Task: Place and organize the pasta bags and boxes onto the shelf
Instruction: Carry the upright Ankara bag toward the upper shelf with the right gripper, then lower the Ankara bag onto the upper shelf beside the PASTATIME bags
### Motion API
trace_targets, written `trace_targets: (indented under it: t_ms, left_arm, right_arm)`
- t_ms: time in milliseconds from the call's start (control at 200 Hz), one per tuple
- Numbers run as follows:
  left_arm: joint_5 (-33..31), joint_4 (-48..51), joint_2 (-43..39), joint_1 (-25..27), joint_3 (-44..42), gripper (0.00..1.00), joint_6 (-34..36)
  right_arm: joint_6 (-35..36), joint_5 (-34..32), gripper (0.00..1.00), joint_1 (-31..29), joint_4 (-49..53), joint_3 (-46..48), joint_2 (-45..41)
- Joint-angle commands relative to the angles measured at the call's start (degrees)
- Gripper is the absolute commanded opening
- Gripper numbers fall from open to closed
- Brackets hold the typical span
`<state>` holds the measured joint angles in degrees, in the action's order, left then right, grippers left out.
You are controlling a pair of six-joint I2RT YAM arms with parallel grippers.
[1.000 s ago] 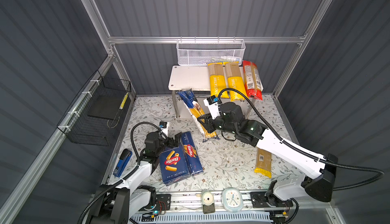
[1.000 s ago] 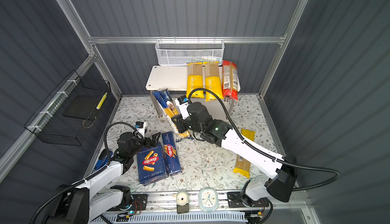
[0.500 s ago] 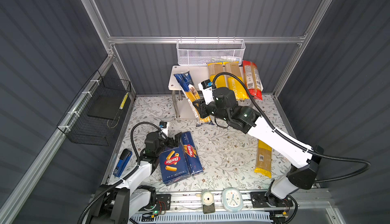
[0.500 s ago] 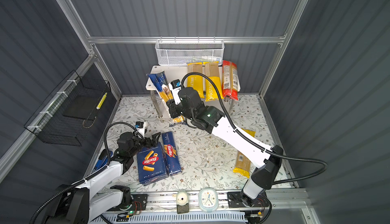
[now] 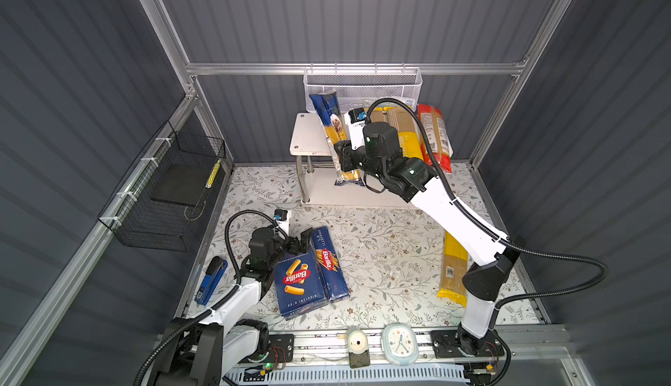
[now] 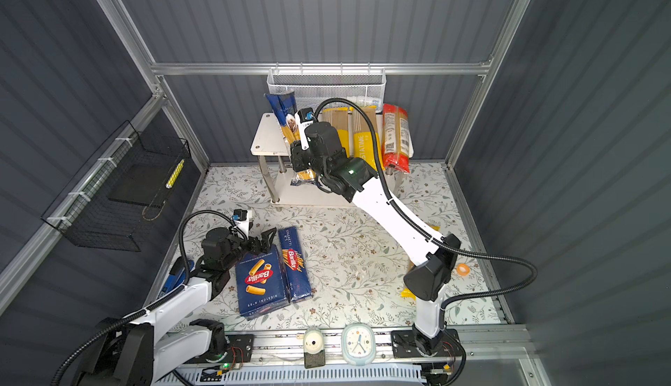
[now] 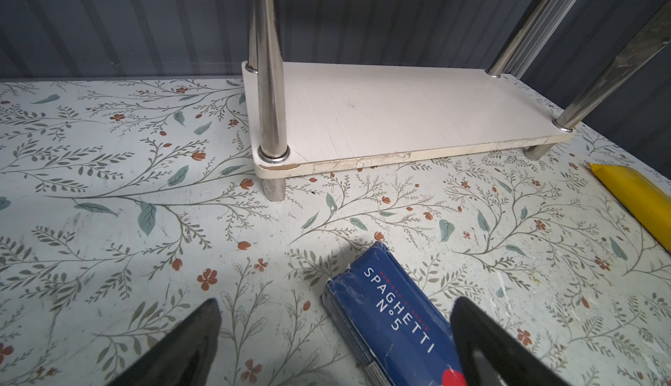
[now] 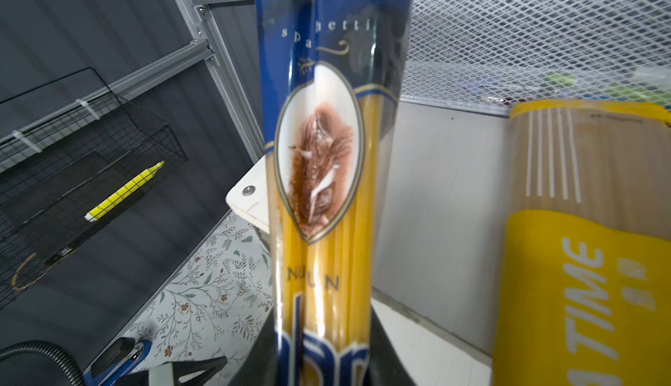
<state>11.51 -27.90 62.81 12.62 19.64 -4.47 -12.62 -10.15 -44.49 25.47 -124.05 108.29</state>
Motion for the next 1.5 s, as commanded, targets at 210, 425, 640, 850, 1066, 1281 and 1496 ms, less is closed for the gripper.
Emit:
trace_targets:
  t_ms: [210, 425, 640, 850, 1066, 1281, 1496]
  left_arm:
    - [-0.72, 0.28, -0.3, 0.01, 0.75, 1.0, 1.11]
    - [-0.42, 0.11, -0.32, 0.0, 0.75, 1.0, 0.87]
    - [-1.0, 0.29, -0.05, 0.02, 1.02, 0.99, 0.58]
    - [-0.57, 0.24, 0.0, -0.02, 0.97, 1.0, 0.78]
    - [-0.55, 0.26, 0.03, 0.02, 1.02, 1.0, 0.77]
    - [0.31, 0.22, -0.14, 0.07, 0.77, 0.99, 1.14]
    - [0.18, 0.31, -0.05, -0.05, 1.02, 1.0, 1.04]
  right_arm:
    - [-1.69, -2.07, 0.17, 3.03, -5.57, -8.92, 3.75]
    - [-4.17, -0.69, 0.15, 4.29, -3.88, -10.37, 6.11]
    - [-5.48, -0.63, 0.16, 5.53, -4.99, -10.24, 6.33]
    - [-5.65, -1.58, 0.17, 6.15, -4.25, -10.52, 7.05]
    - [-6.36, -1.46, 0.27, 6.68, -4.97, -10.69, 7.86]
    - [-7.14, -1.1, 0.28, 6.87, -5.65, -10.62, 8.86]
    - [-8.45, -0.57, 0.28, 7.05, -6.2, -9.95, 9.22]
